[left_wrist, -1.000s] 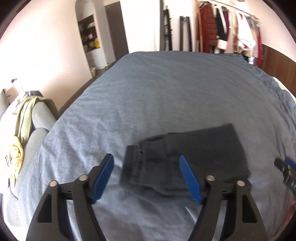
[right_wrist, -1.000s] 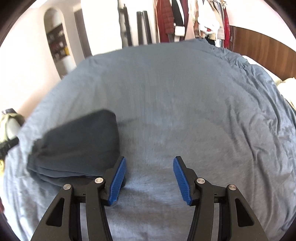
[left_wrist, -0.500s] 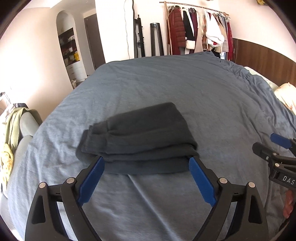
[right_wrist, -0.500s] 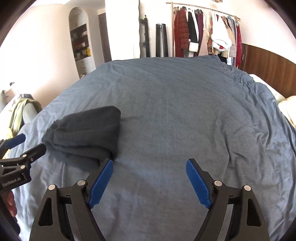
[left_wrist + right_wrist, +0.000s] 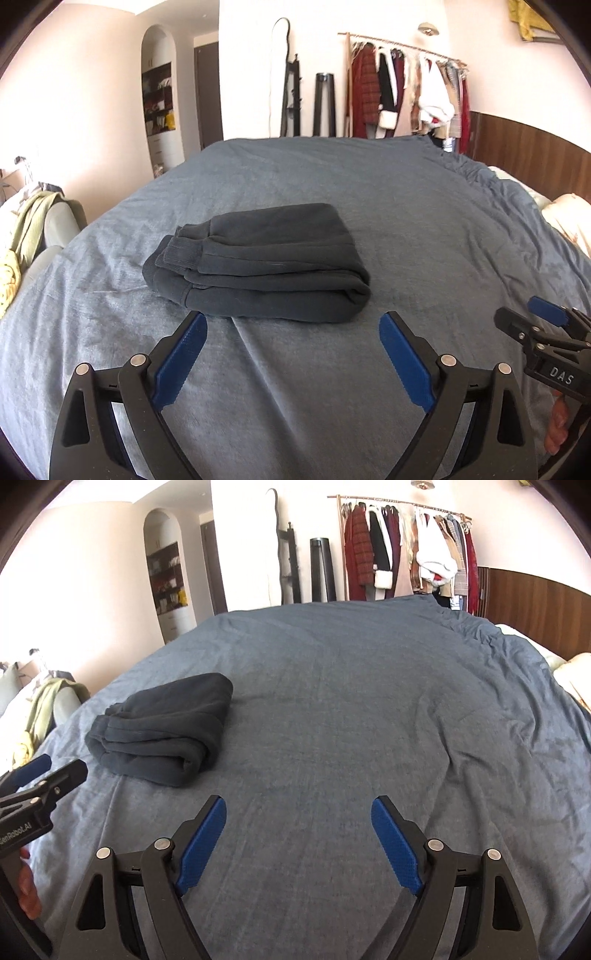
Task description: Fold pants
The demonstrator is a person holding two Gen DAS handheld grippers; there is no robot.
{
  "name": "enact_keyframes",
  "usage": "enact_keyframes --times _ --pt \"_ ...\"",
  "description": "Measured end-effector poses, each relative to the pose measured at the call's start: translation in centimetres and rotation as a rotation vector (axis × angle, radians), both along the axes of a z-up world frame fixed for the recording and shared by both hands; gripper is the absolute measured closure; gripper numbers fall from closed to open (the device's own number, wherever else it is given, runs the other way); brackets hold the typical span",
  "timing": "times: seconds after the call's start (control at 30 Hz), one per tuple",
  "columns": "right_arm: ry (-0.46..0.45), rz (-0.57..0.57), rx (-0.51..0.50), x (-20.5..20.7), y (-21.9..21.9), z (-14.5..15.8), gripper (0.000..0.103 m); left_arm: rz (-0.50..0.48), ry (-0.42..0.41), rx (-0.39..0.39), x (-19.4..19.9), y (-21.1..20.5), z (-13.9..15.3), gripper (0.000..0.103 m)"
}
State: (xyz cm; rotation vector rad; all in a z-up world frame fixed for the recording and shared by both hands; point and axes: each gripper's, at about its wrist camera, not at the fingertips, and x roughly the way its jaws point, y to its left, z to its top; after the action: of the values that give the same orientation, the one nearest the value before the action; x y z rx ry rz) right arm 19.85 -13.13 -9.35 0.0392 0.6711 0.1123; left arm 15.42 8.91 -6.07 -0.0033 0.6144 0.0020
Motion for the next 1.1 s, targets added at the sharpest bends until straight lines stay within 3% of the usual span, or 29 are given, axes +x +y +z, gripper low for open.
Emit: enact_keyframes --times 0.63,1.1 --pt "-0.141 0.034 0.053 -12.0 -0.9 5.5 0.021 0.023 -0.09 0.025 -12.5 -2.1 5.1 0.0" --pt "-0.17 0.042 0.035 -17.2 -2.5 6.6 0.021 0.029 -0.074 0.016 -16.4 -4.1 6.1 0.0"
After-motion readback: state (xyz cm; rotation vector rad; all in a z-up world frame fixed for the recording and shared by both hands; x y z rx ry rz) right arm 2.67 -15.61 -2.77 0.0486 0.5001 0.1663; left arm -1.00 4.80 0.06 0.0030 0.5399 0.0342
